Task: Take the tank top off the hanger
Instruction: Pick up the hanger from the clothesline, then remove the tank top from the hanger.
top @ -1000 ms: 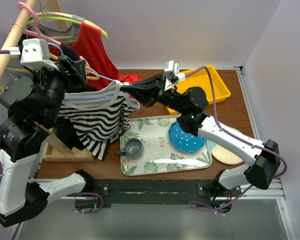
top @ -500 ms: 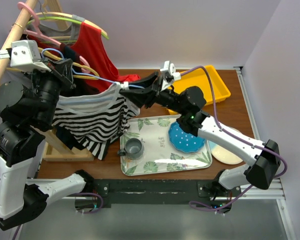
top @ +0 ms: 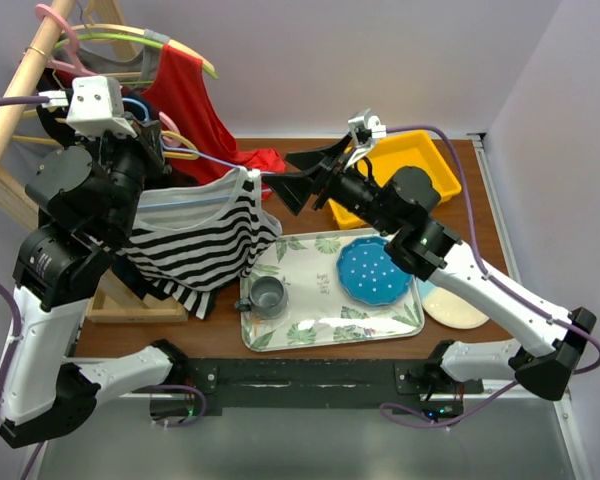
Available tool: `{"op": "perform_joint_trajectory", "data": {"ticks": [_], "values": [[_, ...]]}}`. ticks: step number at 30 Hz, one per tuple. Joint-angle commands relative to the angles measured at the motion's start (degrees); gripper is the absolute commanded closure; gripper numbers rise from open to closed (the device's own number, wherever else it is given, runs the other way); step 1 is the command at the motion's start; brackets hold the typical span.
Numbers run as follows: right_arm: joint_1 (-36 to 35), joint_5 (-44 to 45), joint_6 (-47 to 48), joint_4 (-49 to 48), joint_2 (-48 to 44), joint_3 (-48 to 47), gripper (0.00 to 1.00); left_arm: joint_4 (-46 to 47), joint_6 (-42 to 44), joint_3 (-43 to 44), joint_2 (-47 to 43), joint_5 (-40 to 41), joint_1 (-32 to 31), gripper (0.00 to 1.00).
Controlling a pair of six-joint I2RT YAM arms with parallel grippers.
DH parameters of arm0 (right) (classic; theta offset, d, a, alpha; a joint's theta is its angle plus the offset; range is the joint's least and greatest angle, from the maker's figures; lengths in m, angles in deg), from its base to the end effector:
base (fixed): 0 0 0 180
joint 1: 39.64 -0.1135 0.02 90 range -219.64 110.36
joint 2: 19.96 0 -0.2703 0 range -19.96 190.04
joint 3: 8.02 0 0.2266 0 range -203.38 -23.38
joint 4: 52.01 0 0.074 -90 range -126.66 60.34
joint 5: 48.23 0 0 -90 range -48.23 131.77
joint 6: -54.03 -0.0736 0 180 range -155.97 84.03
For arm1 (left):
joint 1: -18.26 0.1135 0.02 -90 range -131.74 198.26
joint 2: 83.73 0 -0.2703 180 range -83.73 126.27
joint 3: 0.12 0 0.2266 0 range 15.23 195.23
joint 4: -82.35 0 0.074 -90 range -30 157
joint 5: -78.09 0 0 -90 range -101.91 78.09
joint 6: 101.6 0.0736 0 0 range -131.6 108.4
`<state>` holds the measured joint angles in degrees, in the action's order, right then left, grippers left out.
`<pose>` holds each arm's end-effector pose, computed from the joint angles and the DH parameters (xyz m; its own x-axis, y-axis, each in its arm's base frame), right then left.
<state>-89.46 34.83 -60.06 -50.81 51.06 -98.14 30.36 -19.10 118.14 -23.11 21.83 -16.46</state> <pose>0.1778 0.2244 0.4885 -0.1588 0.4399 -0.8839 -0.8410 0.4086 0.3545 0.1410 -0.0480 0.5538 0.0777 -0.1859 -0.9795 0.0297 0.9825 -0.1841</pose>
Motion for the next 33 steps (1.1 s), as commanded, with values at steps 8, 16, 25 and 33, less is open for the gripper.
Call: {"op": "perform_joint_trajectory", "data": {"ticks": [8,16,25,33], "values": [[-0.63,4.48,-6.75,1.67,2.01,-0.21,0.08,5.18,3.64,-0.17,0.29,4.50,0.09,1.00],[-1.59,1.40,-7.37,-0.79,5.52,0.05,0.22,6.67,4.26,0.62,1.17,5.20,0.18,1.00],[-2.65,8.52,-6.32,-1.15,6.50,0.94,0.08,7.64,5.83,0.97,2.13,7.13,0.09,1.00],[-4.14,7.03,-6.40,-3.16,6.05,3.74,0.10,8.08,6.37,1.32,2.49,8.10,0.18,1.00]]}}
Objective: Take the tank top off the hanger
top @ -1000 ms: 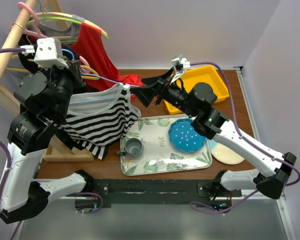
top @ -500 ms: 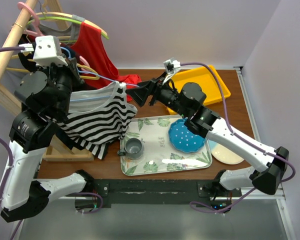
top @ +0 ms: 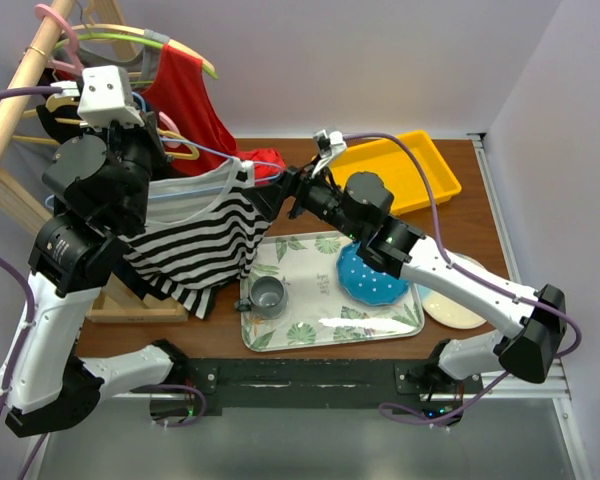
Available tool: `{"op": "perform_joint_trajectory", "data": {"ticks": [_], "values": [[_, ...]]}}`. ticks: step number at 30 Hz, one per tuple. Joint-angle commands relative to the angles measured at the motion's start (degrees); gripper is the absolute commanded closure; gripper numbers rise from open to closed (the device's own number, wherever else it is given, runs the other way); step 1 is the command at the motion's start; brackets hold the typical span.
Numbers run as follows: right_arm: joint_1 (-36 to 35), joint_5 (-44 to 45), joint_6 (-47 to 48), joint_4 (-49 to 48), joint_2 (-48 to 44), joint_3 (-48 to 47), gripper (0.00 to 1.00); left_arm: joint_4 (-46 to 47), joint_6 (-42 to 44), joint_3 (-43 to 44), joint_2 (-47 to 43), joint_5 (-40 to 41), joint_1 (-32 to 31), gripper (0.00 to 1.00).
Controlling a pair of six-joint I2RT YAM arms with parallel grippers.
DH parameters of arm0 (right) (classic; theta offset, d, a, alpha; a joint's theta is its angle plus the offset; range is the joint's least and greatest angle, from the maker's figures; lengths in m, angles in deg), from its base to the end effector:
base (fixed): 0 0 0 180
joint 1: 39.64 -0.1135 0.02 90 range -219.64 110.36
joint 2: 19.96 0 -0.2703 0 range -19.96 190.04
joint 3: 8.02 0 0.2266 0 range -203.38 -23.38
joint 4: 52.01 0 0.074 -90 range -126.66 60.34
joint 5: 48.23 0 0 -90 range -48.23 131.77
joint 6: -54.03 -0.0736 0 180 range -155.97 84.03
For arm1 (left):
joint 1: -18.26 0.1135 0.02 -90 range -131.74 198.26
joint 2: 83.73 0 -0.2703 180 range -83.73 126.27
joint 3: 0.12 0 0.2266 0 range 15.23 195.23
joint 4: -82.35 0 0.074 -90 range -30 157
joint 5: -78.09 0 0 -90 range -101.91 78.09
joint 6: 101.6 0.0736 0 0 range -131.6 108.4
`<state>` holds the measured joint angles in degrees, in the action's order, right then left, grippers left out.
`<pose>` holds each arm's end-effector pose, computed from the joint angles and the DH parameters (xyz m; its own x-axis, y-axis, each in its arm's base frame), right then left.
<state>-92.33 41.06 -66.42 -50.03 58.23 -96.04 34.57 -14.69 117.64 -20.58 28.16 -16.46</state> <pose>0.2018 0.2663 0.4369 -0.3355 0.3959 -0.8549 -0.7340 0.4590 0.5006 0.1573 -0.0514 0.5549 0.1024 -0.1212 -0.9873 -0.0841 0.9879 -0.1300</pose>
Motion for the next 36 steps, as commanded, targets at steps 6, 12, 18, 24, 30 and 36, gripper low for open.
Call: {"op": "perform_joint_trajectory", "data": {"ticks": [6,12,18,24,30,36], "values": [[-2.16,-1.22,1.36,-8.51,1.61,1.47,0.09,3.51,0.11,1.65,-0.84,1.24,0.18,1.00],[-2.60,0.18,1.36,-11.86,4.95,-0.20,0.20,3.07,-2.00,1.39,-1.37,-0.17,0.09,1.00],[-2.68,3.33,4.08,-12.04,4.87,-1.25,0.91,2.63,-2.10,0.78,-2.16,0.18,0.18,1.00],[-2.51,11.67,7.43,-6.86,-1.72,-0.99,1.00,2.36,0.01,-2.64,-4.44,2.29,0.09,1.00],[-1.90,16.52,8.04,-6.32,-6.82,1.29,1.00,3.42,0.72,-4.15,-6.55,3.96,0.18,1.00],[5.04,13.02,4.71,-0.87,-6.12,-0.38,1.00,1.14,-1.56,-1.96,-6.47,1.41,0.09,1.00]]}}
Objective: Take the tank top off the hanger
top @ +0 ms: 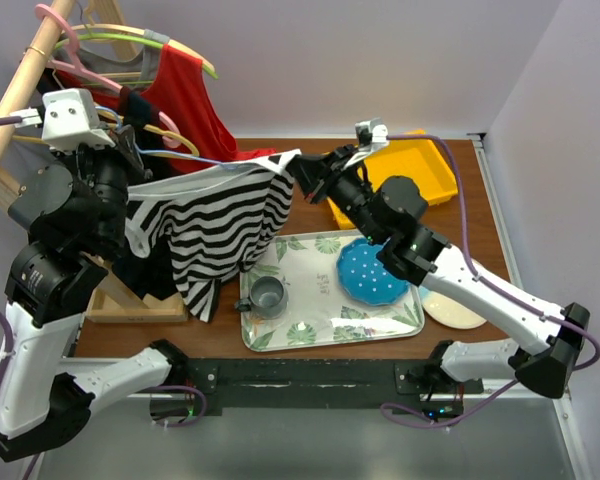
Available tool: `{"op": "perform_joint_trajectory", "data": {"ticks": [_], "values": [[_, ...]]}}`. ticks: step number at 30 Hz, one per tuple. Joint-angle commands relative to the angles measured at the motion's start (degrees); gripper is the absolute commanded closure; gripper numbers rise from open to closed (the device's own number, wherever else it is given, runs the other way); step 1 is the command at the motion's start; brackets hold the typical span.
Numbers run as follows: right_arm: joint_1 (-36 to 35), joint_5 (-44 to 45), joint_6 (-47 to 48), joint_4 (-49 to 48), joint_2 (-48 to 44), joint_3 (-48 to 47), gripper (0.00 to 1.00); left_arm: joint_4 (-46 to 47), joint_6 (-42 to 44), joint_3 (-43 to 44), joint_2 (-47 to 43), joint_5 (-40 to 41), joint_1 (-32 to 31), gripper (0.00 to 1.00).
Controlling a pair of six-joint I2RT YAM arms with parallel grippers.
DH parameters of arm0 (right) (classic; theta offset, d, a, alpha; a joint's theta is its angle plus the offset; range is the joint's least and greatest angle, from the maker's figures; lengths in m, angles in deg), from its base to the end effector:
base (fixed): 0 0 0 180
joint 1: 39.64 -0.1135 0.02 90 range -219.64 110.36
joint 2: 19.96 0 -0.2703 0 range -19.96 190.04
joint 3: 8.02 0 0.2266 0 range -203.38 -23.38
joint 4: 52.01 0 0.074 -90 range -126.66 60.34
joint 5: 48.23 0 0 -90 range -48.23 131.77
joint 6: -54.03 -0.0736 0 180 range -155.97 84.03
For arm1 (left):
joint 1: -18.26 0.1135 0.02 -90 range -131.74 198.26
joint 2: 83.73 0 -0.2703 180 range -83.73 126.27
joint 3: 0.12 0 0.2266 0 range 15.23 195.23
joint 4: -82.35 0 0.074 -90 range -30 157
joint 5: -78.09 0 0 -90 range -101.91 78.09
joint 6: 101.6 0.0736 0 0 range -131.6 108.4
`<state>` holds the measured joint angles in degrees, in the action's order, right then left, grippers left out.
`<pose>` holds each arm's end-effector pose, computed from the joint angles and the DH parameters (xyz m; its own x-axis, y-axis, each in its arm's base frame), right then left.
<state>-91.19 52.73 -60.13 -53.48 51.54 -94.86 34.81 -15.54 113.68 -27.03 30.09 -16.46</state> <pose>0.1930 0.2206 0.4721 -0.1043 0.5148 -0.8509 -0.6719 0.5944 0.4420 0.1280 -0.0288 0.5511 0.1444 -0.1622 -0.9761 -0.1094 0.9778 -0.1786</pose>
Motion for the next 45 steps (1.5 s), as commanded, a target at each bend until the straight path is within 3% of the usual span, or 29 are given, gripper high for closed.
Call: {"op": "perform_joint_trajectory", "data": {"ticks": [1,15,24,26,28,30,34,36,37,38,41,45], "values": [[5.22,0.91,-1.85,2.49,0.57,-1.03,1.00,0.37,-0.80,2.44,-0.11,-0.43,0.18,1.00],[7.08,-15.61,-6.42,-1.81,7.85,-2.61,1.00,0.28,-8.35,7.98,-0.54,-7.45,0.09,1.00],[6.90,-33.09,-12.65,-16.74,18.05,-4.72,1.00,3.97,-14.24,5.70,-1.25,-15.72,0.09,1.00],[6.99,-37.74,-13.45,-22.62,19.90,-3.67,0.94,3.97,-14.42,5.61,-0.99,-15.89,0.18,1.00],[6.90,-38.38,-14.33,-27.36,20.43,-1.74,0.91,4.06,-14.42,5.43,-0.64,-15.89,0.09,1.00],[6.81,-37.07,-13.46,-27.74,20.69,-1.12,1.00,4.23,-14.16,5.26,-0.28,-15.72,0.18,1.00],[6.73,-36.36,-11.43,-26.95,21.31,-1.20,0.99,4.76,-13.81,5.43,0.16,-15.37,0.09,1.00],[5.51,-41.33,-10.30,-28.17,23.14,-2.25,0.54,5.20,-14.07,5.78,0.42,-15.37,0.18,1.00],[4.89,-42.59,-9.51,-27.83,23.68,-2.78,0.45,5.29,-14.16,5.96,0.51,-15.37,0.09,1.00],[4.18,-43.30,-7.24,-27.39,24.64,-3.13,0.30,5.38,-14.51,6.05,0.60,-15.19,0.09,1.00],[1.37,-40.24,-2.40,-29.57,25.96,-2.18,0.06,7.22,-14.60,5.00,0.25,-14.32,0.18,1.00],[-0.48,-35.58,-3.43,-44.05,31.83,-0.06,0.03,11.61,-14.95,3.15,-0.37,-13.00,0.09,1.00]]}}
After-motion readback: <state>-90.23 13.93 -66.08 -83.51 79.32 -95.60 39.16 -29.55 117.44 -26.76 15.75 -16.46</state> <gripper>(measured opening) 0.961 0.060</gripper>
